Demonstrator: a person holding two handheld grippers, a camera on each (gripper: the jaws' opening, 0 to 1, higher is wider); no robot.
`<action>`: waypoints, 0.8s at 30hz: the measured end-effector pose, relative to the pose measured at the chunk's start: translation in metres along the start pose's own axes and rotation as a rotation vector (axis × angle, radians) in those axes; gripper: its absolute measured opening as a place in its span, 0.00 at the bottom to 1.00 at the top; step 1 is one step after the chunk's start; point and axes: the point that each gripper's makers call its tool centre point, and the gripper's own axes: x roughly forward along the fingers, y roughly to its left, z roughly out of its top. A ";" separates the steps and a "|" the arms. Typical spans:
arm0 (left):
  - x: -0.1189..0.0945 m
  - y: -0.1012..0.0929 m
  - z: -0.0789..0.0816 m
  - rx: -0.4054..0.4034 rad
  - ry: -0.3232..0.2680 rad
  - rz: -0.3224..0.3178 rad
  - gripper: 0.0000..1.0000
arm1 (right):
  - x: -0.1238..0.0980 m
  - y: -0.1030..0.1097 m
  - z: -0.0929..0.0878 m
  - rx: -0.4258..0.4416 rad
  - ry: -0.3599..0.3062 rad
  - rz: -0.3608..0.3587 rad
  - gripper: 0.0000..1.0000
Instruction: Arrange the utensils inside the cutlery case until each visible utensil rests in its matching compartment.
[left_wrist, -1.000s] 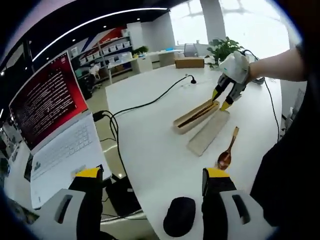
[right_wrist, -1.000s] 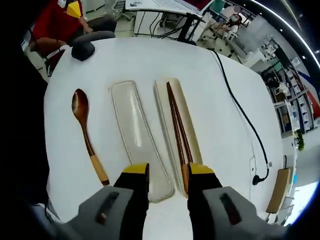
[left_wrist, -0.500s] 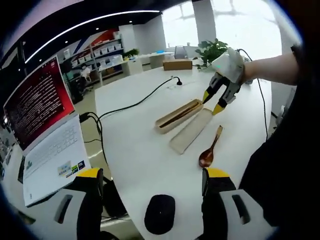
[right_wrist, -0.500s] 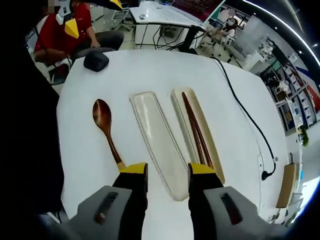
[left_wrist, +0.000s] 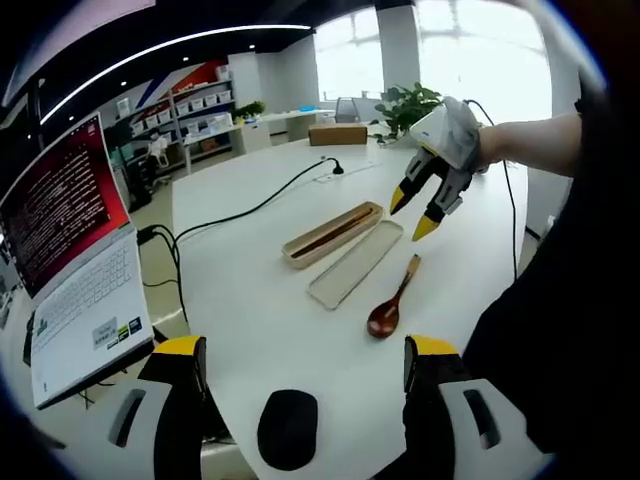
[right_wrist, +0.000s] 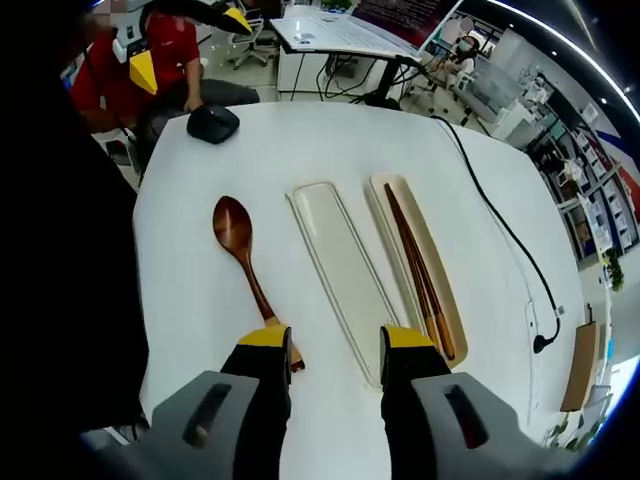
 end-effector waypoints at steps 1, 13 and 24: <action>0.000 -0.001 0.000 0.003 0.001 -0.002 0.83 | 0.000 0.001 -0.001 0.000 0.001 0.006 0.32; -0.004 -0.015 0.002 0.013 -0.028 -0.033 0.83 | 0.008 0.025 -0.007 0.017 0.025 0.096 0.32; -0.006 -0.020 0.000 0.013 -0.035 -0.041 0.82 | 0.013 0.040 -0.010 0.004 0.037 0.166 0.29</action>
